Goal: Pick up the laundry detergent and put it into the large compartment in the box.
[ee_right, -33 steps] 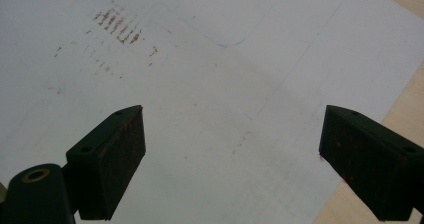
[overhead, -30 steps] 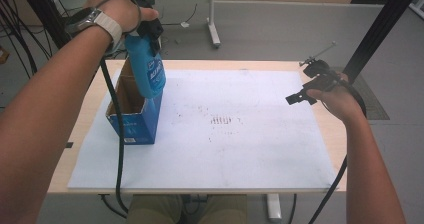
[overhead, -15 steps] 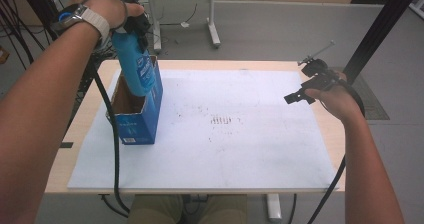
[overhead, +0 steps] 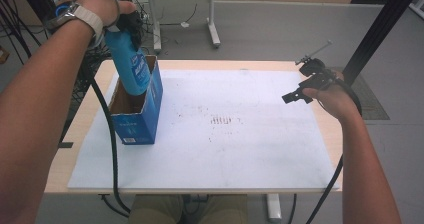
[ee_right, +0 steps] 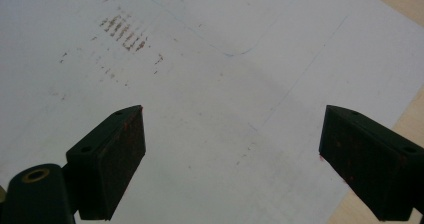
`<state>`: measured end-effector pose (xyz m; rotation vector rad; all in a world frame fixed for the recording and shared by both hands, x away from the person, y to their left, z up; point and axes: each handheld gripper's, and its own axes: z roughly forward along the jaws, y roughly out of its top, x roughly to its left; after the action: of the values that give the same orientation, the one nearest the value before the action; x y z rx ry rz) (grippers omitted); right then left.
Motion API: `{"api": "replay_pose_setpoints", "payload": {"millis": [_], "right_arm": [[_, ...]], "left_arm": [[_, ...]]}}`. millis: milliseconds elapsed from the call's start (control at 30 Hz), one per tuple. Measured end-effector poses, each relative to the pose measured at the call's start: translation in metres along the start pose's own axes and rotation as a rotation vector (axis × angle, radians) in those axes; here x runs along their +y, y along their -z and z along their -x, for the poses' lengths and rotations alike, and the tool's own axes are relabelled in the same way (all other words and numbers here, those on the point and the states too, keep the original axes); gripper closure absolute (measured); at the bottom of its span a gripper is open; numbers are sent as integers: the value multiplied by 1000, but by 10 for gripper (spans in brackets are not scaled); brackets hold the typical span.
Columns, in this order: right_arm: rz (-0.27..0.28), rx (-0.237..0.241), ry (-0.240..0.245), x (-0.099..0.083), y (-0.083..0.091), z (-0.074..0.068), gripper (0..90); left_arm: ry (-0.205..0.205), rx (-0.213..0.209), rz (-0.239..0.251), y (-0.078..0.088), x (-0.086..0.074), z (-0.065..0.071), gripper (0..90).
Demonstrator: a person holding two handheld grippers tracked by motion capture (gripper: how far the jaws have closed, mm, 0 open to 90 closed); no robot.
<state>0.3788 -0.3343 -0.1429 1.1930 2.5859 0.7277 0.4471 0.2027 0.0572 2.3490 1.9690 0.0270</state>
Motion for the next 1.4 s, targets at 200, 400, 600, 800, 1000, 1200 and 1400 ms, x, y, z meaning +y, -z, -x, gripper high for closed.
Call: {"api": "replay_pose_setpoints", "payload": {"millis": [200, 400, 600, 800, 1000, 1200, 1400], "right_arm": [[2, 1, 3, 1, -1, 0, 111], [1, 5, 3, 1, -3, 0, 111], [1, 5, 2, 0, -4, 1, 111], [-5, 3, 3, 1, -4, 2, 111], [-4, 9, 9, 3, -6, 1, 111], [-9, 11, 7, 3, -8, 2, 111], [-11, 13, 2, 2, -10, 3, 111]], "left_arm": [[0, 12, 7, 1, -2, -1, 376], [10, 8, 13, 1, -3, -5, 376], [25, 8, 15, 2, -4, -9, 376], [35, 10, 11, -1, -3, -12, 375], [48, 9, 9, -6, -2, -17, 375], [61, 8, 5, -11, 0, -20, 375], [62, 23, 4, -17, 3, -20, 375]]}}
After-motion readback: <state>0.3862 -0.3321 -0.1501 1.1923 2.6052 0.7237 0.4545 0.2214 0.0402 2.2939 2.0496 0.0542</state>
